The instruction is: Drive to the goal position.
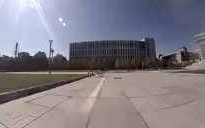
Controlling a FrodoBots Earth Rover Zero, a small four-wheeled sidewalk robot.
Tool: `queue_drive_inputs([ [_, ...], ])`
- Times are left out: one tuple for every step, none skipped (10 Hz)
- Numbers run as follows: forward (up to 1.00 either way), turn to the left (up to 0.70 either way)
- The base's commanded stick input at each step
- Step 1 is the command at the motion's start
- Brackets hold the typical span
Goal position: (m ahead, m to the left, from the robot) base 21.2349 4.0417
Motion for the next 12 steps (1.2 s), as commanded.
queue_drive_inputs([
  [0.06,0.00],
  [0.06,0.00],
  [0.06,0.00],
  [0.06,0.00],
  [0.06,0.00],
  [0.06,0.00],
  [0.06,0.00],
  [0.06,0.00],
  [0.06,0.00],
  [0.06,0.00],
  [0.06,0.00],
  [0.07,0.00],
])
